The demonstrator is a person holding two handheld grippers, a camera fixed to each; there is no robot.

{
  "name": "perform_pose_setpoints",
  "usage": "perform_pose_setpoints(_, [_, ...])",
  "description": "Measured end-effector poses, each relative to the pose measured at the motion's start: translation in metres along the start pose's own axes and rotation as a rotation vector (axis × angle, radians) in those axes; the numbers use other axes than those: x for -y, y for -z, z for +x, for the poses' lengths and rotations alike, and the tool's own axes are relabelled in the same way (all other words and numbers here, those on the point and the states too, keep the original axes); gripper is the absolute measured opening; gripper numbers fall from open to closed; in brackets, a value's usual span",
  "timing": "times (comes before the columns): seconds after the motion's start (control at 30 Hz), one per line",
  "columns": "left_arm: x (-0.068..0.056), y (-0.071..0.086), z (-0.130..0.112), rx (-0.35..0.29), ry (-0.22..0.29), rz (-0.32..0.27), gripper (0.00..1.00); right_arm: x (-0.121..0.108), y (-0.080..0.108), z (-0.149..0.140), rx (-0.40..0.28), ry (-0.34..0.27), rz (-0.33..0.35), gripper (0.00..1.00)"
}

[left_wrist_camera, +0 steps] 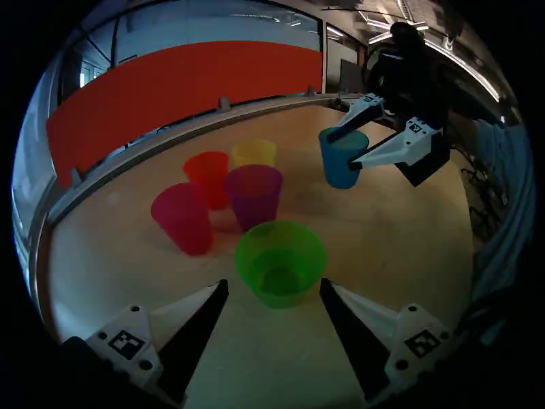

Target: Pour water

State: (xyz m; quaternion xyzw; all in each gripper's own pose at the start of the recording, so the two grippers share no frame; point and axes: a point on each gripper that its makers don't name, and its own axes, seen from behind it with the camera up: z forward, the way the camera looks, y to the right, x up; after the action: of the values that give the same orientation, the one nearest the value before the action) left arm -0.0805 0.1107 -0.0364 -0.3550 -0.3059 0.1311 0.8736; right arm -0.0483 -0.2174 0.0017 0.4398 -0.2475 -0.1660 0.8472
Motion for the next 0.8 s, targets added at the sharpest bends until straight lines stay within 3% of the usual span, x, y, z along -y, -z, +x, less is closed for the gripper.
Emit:
perform_pose_setpoints(0.3, [-0.007,0.01,-0.003,-0.006,0.029,-0.002,1.0,0.006,-0.007,-0.023,0.034,-0.015,0.007,0.92])
perform_pose_setpoints(0.8, [-0.012,0.018,-0.005,-0.008,0.02,0.007,1.0,0.007,-0.008,-0.04,0.056,-0.034,0.008,0.92])
